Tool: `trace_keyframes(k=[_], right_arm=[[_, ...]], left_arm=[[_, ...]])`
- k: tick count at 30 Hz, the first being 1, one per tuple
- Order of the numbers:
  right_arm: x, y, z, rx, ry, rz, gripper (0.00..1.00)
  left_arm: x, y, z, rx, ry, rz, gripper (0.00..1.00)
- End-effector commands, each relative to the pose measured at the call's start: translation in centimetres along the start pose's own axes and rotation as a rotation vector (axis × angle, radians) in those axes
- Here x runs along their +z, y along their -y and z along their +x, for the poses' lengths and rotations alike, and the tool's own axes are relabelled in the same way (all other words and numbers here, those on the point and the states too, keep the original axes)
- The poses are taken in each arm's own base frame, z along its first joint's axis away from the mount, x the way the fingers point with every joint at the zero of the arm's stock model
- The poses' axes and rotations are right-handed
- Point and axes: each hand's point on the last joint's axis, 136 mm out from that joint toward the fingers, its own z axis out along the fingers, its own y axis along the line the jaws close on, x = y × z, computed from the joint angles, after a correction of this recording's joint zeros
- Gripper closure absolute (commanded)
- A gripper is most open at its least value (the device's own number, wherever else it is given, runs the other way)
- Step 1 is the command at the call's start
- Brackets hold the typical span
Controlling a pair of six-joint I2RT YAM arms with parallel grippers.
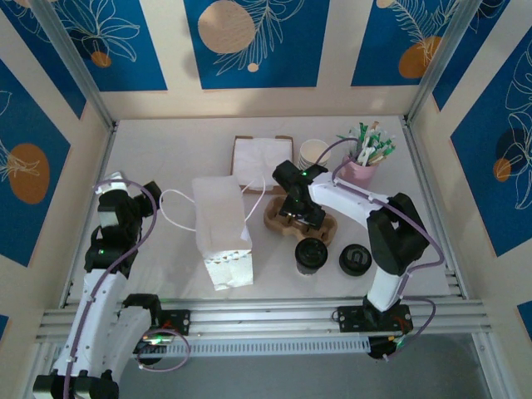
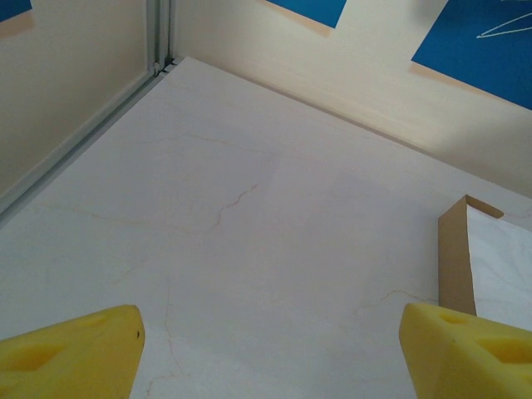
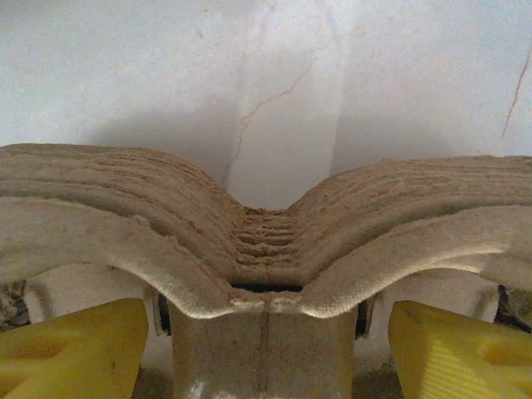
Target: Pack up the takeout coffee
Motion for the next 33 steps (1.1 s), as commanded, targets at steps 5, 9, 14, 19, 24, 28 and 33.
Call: trace_keyframes(k=[5, 9, 14, 19, 24, 28, 33], right_arm=[[0.8, 0.9, 0.3, 0.013, -0.012, 0.036, 0.28], [0.9, 0.8, 0.4, 0.018, -0.020, 0.027, 0.31], [0.0, 0.7, 0.2, 0.022, -0.010, 0.001, 0.36], [-1.8, 0.8, -0.5, 0.027, 0.026, -0.041, 0.41], [-3.5, 0.8, -1.0, 0.032, 0.048, -0.075, 0.41], [-4.1, 1.0, -1.1, 0.028, 0.058, -0.093, 0.40], [-3.3, 0.9, -0.8, 0.006, 0.033, -0.093, 0.39]], left_arm=[[0.2, 0.2, 0.2, 0.017, 0.000, 0.010, 0.20], [0.2, 0.2, 0.2, 0.017, 0.000, 0.010, 0.20], [0.2, 0.2, 0.2, 0.017, 0.000, 0.010, 0.20], [0.2, 0.2, 0.2, 0.016, -0.001, 0.013, 0.20], [0.2, 0.2, 0.1, 0.013, 0.001, 0.014, 0.20], [0.2, 0.3, 0.2, 0.014, 0.000, 0.015, 0.20], [0.1, 0.3, 0.2, 0.012, 0.001, 0.016, 0.20]])
